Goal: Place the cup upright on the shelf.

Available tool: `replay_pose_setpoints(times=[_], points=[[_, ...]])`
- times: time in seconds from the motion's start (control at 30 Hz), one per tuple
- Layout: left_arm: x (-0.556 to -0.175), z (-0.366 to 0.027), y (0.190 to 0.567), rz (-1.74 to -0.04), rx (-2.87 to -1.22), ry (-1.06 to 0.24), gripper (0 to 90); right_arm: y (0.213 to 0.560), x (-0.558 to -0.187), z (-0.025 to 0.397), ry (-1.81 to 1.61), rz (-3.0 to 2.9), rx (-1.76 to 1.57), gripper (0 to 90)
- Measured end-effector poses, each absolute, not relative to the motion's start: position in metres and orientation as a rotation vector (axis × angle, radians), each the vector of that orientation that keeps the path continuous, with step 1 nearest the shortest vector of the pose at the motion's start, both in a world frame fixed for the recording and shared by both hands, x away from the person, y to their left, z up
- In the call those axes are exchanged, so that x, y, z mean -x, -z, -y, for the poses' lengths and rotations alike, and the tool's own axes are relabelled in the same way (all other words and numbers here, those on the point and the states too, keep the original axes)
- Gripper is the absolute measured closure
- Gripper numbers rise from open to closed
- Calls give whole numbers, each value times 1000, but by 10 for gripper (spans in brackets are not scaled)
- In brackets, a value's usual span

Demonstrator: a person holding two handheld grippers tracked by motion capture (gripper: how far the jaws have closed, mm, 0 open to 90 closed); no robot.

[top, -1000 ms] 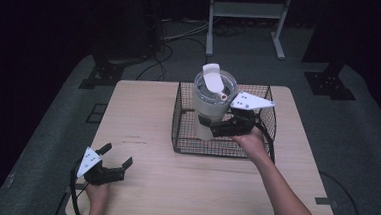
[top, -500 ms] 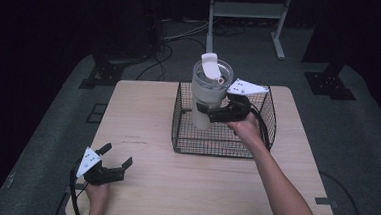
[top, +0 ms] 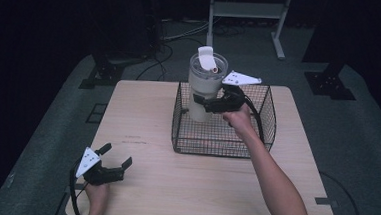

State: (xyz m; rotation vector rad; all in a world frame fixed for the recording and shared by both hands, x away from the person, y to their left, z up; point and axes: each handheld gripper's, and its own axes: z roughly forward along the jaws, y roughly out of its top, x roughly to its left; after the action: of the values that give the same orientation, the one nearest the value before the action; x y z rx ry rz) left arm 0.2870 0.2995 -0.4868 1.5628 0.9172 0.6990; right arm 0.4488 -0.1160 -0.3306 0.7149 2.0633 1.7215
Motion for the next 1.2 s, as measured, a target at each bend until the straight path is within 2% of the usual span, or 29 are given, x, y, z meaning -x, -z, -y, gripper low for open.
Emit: replay_pose_setpoints(times=[1.2], points=[[-286, -301, 487, -905, -1557, -691, 0, 400, -496, 101, -1643, -2142, -846, 93]])
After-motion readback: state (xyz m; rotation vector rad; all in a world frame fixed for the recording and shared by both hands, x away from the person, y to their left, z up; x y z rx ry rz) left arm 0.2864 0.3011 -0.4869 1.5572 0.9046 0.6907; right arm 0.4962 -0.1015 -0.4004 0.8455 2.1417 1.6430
